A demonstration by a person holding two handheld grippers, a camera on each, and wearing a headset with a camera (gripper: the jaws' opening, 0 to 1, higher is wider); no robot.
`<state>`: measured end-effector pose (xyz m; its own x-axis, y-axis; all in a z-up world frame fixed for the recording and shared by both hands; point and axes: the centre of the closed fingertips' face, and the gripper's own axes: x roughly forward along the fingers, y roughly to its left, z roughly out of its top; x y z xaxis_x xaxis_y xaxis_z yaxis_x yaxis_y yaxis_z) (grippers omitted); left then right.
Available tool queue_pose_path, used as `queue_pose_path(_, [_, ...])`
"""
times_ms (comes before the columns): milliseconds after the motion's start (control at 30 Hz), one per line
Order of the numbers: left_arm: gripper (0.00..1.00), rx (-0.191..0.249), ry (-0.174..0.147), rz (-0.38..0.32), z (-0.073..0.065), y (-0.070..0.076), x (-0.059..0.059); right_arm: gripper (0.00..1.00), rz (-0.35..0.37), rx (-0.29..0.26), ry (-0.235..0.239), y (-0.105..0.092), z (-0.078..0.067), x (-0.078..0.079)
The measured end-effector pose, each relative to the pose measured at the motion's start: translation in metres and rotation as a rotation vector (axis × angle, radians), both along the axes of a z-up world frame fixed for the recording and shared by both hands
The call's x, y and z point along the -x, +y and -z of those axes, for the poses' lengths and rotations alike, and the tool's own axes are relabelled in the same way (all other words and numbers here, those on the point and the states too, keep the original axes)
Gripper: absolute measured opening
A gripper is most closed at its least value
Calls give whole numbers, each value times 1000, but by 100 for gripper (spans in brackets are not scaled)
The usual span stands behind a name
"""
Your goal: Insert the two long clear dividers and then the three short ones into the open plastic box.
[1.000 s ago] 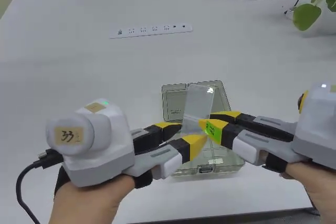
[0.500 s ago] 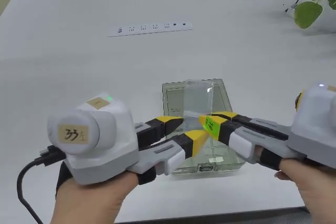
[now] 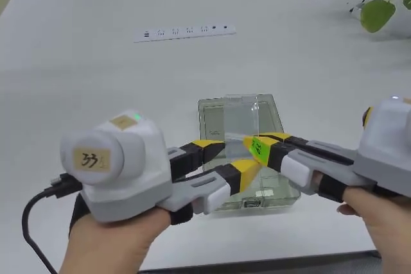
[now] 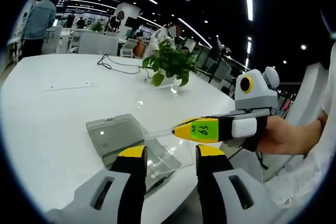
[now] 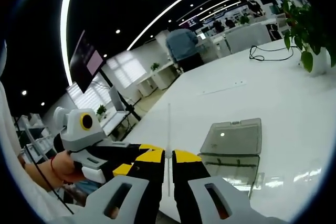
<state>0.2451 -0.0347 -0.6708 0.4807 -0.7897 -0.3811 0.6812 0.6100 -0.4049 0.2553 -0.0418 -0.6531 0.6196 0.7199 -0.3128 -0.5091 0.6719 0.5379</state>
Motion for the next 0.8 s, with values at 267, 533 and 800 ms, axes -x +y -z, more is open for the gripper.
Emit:
queue_pose_path(267, [36, 10, 18, 9, 2, -1, 3, 6, 0, -2, 11, -2, 3, -1])
queue_pose_path(533, [42, 30, 25, 30, 3, -4, 7, 6, -2, 2, 19, -1, 5, -1])
queue_pose_path(800, [53, 32, -6, 61, 6, 2, 12, 6, 17, -3, 28, -6, 0, -5])
